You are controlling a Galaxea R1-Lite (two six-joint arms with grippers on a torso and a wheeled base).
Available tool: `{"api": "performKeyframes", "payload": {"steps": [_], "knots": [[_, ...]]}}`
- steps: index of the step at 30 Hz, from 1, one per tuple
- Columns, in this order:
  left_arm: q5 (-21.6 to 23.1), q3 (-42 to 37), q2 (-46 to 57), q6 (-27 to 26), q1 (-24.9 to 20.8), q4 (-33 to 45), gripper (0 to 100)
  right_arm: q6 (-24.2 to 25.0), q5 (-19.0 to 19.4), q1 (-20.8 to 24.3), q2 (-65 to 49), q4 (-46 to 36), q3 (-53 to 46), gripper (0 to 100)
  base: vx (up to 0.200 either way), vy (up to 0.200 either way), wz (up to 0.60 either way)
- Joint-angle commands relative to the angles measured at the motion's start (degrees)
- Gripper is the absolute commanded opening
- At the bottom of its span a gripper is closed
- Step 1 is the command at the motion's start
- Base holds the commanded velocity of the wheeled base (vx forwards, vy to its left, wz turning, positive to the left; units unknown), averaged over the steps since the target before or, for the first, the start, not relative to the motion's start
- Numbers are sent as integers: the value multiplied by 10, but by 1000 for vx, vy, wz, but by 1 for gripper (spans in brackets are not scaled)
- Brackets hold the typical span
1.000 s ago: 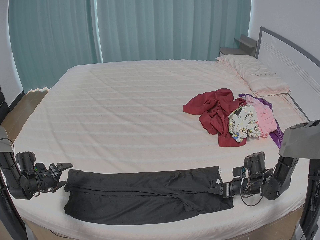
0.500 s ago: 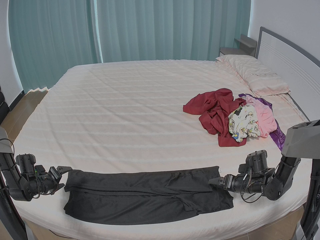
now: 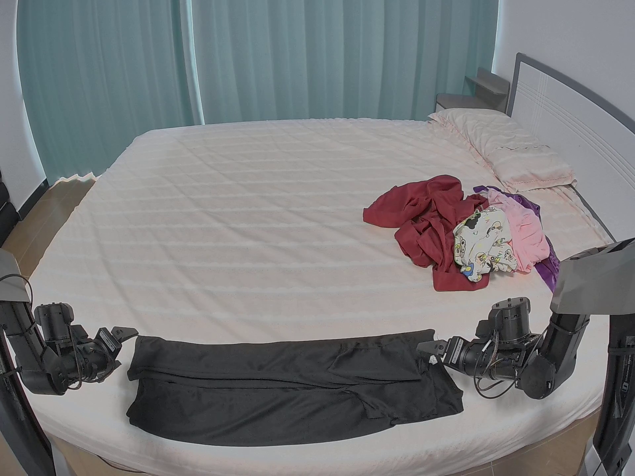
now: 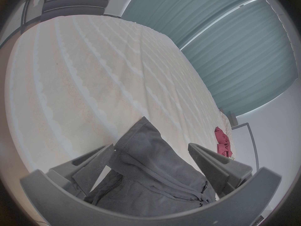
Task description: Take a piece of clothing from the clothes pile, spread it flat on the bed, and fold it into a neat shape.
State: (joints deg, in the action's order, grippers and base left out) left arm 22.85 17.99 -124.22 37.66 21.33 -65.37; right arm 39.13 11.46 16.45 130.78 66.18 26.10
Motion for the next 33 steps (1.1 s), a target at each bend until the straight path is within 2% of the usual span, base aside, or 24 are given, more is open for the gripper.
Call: {"api": "performKeyframes", "payload": {"steps": [1,10,25,26,33], "knots": [[0,3,-11,0,0,0,100,0,1,-9,23,1,22,100,0,0,0],[1,3,-13,3,1,0,100,3,5,2,71,-6,90,100,0,0,0],[2,3,-12,15,1,-6,100,8,2,4,95,9,125,100,0,0,0],[2,3,-12,15,1,-6,100,8,2,4,95,9,125,0,0,0,0],[2,3,-10,15,4,-7,100,8,-1,0,118,53,127,0,0,0,0]]}}
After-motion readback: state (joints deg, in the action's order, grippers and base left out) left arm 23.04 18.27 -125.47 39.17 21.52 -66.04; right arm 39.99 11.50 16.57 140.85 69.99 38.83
